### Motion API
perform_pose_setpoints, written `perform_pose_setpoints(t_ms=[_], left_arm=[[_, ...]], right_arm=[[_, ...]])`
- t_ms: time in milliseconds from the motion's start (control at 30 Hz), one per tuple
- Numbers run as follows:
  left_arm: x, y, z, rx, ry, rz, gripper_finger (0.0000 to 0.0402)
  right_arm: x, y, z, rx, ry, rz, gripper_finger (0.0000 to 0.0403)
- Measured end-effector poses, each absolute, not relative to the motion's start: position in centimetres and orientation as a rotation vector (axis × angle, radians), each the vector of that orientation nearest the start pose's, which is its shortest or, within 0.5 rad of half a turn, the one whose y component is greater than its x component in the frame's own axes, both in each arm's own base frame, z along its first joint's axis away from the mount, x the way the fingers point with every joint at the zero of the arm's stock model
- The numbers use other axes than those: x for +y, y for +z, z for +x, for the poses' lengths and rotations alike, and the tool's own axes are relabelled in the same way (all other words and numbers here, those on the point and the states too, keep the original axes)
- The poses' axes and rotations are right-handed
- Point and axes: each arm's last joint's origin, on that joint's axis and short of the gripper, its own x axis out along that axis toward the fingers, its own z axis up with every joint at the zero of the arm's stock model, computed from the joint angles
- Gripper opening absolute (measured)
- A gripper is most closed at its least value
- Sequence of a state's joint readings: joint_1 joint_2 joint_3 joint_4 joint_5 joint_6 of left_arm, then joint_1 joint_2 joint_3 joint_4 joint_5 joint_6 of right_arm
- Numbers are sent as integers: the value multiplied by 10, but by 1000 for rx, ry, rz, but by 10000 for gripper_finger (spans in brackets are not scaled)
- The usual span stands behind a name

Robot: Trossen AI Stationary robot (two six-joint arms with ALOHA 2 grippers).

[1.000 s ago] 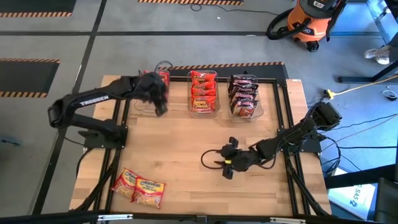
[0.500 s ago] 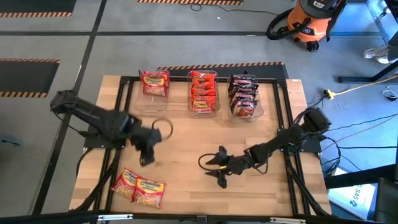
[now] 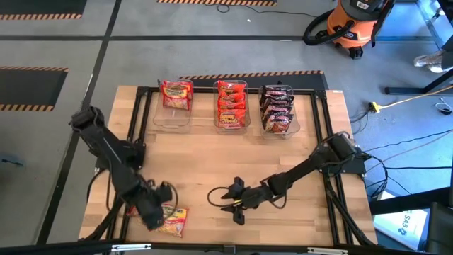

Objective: Sort Maruchan noodles
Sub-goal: Put the red noodle pack into the left transparent bin

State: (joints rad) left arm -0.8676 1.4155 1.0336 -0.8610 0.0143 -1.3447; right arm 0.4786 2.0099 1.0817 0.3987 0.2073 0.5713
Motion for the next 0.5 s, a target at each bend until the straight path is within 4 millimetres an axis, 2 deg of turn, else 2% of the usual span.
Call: perform_pose_setpoints(t_ms=[233,367,500], left_arm=[[-242,204,174,1386,67,-635,140],[-251,181,180,1397,86,-555,140],[-253,163,186,1404,30,-392,140]], right_arm=[[188,128,377,581,96,366,209],[187,127,376,595,91,358,209],[187,125,375,612,86,351,209]])
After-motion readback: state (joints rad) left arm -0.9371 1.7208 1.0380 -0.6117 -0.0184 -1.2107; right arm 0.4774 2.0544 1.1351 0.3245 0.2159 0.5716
